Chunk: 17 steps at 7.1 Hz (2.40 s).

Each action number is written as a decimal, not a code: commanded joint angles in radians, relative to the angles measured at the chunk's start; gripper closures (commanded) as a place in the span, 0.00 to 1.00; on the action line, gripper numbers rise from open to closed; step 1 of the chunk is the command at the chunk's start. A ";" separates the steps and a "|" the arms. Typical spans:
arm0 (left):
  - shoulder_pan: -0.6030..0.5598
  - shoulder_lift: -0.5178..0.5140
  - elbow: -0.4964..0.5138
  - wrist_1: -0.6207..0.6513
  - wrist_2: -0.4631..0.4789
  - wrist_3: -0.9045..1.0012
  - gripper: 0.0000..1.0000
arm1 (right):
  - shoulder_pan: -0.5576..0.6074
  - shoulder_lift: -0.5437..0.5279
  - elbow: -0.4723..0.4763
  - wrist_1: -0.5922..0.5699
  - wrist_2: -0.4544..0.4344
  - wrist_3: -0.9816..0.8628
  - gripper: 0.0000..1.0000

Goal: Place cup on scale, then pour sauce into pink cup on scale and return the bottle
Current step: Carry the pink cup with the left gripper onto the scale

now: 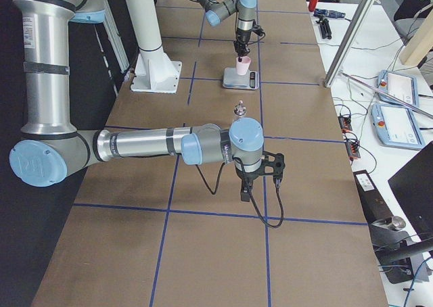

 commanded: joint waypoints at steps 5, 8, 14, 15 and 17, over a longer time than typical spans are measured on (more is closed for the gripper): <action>0.023 0.078 -0.060 -0.014 0.020 0.007 1.00 | -0.001 -0.004 0.006 0.010 -0.001 0.004 0.00; 0.049 0.068 -0.056 -0.011 0.024 0.006 1.00 | -0.001 -0.004 0.006 0.010 -0.001 0.004 0.00; 0.049 0.069 -0.056 -0.008 0.027 -0.002 1.00 | 0.001 -0.004 0.017 0.010 -0.002 0.004 0.00; 0.049 0.069 -0.056 -0.004 0.029 -0.008 0.98 | 0.001 -0.006 0.020 0.010 -0.002 0.004 0.00; 0.049 0.072 -0.057 -0.007 0.031 -0.008 0.23 | 0.001 -0.006 0.023 0.010 -0.005 0.004 0.00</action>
